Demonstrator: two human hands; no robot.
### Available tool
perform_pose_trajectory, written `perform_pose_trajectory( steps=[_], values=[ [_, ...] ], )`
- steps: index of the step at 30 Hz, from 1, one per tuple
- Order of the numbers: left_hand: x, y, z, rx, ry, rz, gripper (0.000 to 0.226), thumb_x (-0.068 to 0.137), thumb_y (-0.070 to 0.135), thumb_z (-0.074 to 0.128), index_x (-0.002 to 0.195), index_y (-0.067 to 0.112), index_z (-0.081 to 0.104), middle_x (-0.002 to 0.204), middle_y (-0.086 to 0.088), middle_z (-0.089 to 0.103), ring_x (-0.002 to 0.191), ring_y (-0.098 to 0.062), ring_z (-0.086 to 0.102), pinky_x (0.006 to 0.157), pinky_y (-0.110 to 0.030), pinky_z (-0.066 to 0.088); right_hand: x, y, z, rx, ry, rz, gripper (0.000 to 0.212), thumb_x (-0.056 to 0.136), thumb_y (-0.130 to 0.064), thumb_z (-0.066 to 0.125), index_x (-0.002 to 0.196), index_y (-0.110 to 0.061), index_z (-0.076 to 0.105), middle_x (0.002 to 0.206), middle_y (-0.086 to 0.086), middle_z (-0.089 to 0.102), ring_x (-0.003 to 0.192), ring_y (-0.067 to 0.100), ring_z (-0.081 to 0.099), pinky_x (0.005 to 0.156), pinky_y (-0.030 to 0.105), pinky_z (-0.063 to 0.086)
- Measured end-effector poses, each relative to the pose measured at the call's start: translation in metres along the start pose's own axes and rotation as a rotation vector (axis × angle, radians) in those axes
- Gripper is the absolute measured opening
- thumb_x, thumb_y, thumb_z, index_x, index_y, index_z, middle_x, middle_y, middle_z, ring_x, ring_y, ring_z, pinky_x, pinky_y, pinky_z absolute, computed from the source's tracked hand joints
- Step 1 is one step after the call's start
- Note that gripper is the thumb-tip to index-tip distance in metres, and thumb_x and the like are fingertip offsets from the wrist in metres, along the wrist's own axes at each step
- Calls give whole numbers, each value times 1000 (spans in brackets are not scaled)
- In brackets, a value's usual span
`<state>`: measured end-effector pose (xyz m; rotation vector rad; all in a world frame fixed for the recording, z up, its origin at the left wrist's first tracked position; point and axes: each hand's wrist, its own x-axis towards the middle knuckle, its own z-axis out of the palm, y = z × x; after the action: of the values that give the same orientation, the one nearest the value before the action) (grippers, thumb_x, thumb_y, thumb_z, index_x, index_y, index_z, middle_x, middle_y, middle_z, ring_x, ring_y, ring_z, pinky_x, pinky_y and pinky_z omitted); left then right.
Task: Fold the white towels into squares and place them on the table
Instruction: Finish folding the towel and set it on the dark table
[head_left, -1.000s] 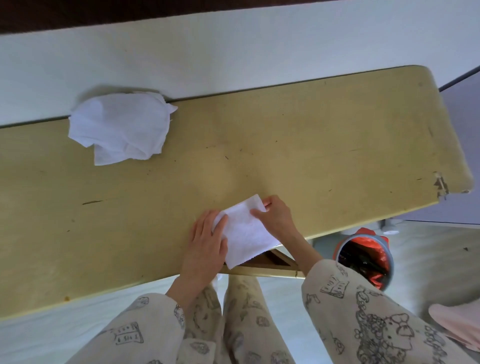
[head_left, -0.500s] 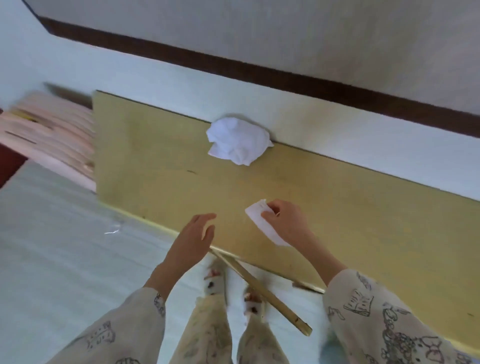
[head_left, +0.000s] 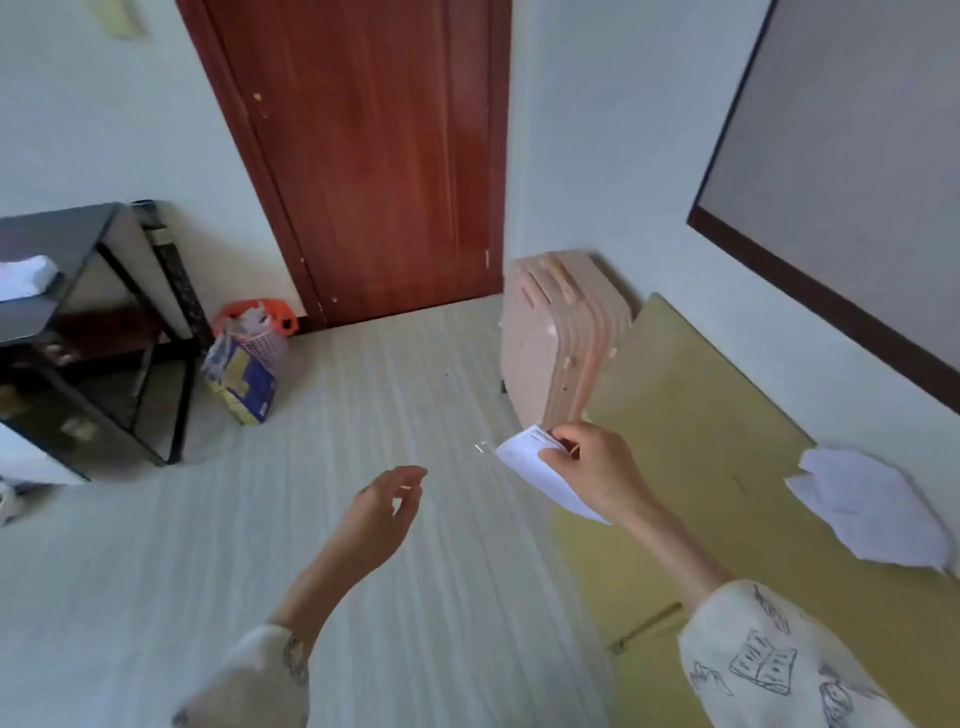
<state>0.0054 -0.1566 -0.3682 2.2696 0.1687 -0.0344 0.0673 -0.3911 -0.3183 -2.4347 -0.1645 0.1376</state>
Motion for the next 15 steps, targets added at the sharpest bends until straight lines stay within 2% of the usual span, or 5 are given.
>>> perform_pose_trajectory(
  steps=[3,8,11,13,15],
  values=[
    [-30,-57,-69,-119,108,-115,19,94,11,48,105,21,60,97,5,63,89,-13,61,73,-15,42,13,-79,61,29,-87,-101,21,83,-20,58,75,-1,56,68,15,53,63,18,41,57,31,29],
    [-71,-148,-181,-186,262,-213,20,94,5,46,94,21,59,84,13,61,67,13,57,60,-5,41,19,-206,161,127,-214,-249,16,82,-22,61,74,-8,60,64,2,56,62,15,46,57,25,35],
    [-85,-189,-234,-260,358,-297,28,95,4,43,88,28,58,85,7,63,65,7,59,59,-8,42,21,-269,212,149,-345,-328,17,83,-22,62,75,-8,61,69,9,61,64,14,47,59,26,36],
    [-84,-213,-265,-297,403,-322,24,96,6,43,93,24,58,87,3,64,68,0,61,60,-10,44,31,-307,241,153,-401,-373,19,83,-23,63,78,-4,62,75,15,63,65,14,46,60,27,34],
    [-78,-234,-295,-323,449,-326,20,96,7,43,96,20,58,88,3,64,68,1,61,63,-13,45,45,-342,268,152,-441,-416,21,83,-24,64,81,-3,63,71,12,59,65,13,45,60,27,34]
  ],
)
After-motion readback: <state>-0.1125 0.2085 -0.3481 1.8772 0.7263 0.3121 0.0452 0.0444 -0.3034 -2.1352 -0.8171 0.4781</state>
